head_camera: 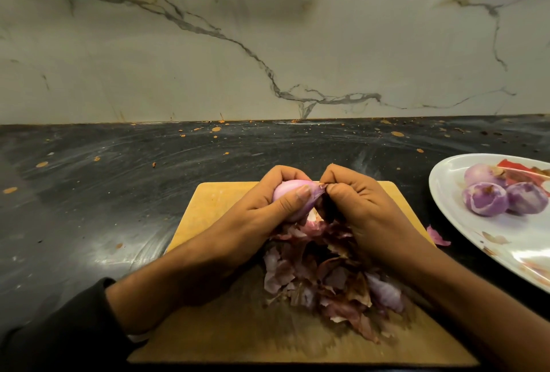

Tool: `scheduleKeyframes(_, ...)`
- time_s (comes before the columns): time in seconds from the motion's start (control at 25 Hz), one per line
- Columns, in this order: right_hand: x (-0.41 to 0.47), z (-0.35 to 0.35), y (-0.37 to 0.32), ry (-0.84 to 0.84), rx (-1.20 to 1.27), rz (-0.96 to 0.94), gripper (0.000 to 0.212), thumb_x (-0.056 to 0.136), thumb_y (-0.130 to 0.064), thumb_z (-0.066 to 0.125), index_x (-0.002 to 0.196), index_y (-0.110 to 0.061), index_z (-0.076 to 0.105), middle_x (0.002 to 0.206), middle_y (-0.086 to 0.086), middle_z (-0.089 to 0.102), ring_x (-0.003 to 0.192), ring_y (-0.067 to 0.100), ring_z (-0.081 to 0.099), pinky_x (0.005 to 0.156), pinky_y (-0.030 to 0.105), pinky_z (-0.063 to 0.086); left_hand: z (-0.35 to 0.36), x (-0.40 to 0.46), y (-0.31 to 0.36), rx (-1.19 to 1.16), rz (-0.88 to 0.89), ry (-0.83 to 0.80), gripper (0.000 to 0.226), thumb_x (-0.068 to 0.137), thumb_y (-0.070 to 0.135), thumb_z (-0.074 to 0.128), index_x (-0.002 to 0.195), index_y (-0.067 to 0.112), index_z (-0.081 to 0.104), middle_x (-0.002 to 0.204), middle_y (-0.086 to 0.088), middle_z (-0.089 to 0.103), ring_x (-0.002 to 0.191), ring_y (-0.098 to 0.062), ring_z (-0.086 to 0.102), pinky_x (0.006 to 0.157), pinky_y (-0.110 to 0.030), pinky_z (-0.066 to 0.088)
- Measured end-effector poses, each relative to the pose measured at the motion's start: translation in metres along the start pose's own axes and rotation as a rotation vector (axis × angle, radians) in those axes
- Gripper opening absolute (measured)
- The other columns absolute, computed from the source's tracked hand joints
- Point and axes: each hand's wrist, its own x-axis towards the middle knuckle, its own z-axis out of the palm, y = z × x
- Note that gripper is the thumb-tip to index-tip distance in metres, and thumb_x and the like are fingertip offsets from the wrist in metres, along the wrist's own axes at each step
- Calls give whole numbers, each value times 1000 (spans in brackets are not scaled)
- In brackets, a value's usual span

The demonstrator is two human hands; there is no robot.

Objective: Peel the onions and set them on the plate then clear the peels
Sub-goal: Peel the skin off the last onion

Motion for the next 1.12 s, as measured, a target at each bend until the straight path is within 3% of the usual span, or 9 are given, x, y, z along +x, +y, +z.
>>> scheduleKeyframes(0.16,0,-2,-3,-61,234,81,21,84,-19,43,66,-15,52,57,-3,50,52,7,40,49,16,34,-3,0,-4,-161,-26,-76,29,94,36,55,113,15,54,96,-16,62,88,-29,58,79,-36,52)
scheduleKeyframes(0.32,0,1,0,-115,439,158,23,82,-18,43,62,-20,55,58,4,48,56,14,39,53,24,33,-4,0,-2,-267,-35,-119,28,92,38,56,111,17,55,95,-17,56,89,-32,46,82,-44,38)
scheduleKeyframes(0.48,-1,1,-5,-145,642,249,22,75,-14,43,55,-18,51,54,6,40,53,14,36,50,23,32,-6,0,1,-276,-39,-149,28,91,42,55,106,20,61,90,-12,58,80,-23,48,72,-33,37)
scheduleKeyframes(0.56,0,3,-6,-144,700,263,19,73,-14,42,55,-17,46,54,6,36,52,14,33,51,27,27,-3,1,2,-263,-31,-127,33,90,48,53,101,19,65,88,-16,55,79,-30,44,72,-32,38)
scheduleKeyframes(0.64,5,3,-1,-88,642,255,19,71,-15,41,53,-18,45,52,5,37,51,15,33,51,29,24,1,2,5,-244,-32,-68,39,92,51,50,96,18,71,88,-17,61,81,-34,51,74,-33,45)
scheduleKeyframes(0.76,8,2,4,-47,441,201,27,77,-15,41,53,-22,51,52,4,48,53,18,40,54,32,29,0,2,7,-96,18,50,43,92,43,44,99,14,74,98,-11,74,90,-26,71,82,-37,60)
scheduleKeyframes(0.88,3,0,6,2,90,29,32,96,-13,43,67,-12,57,59,1,56,57,10,49,56,19,40,-3,3,4,99,103,137,41,96,39,38,112,14,66,108,-8,71,101,-32,67,87,-43,57)
scheduleKeyframes(1.0,0,1,6,18,-39,-45,26,95,-25,44,82,-10,61,71,3,64,65,7,58,60,16,44,-2,1,3,150,126,139,39,97,38,39,112,13,64,105,-11,69,98,-36,65,80,-45,57)
scheduleKeyframes(1.12,-2,1,8,39,-191,-95,21,98,-31,45,91,-21,62,77,-2,66,72,11,64,63,27,51,-1,0,5,195,117,92,36,89,37,56,119,17,54,101,3,69,91,-16,69,75,-30,59)
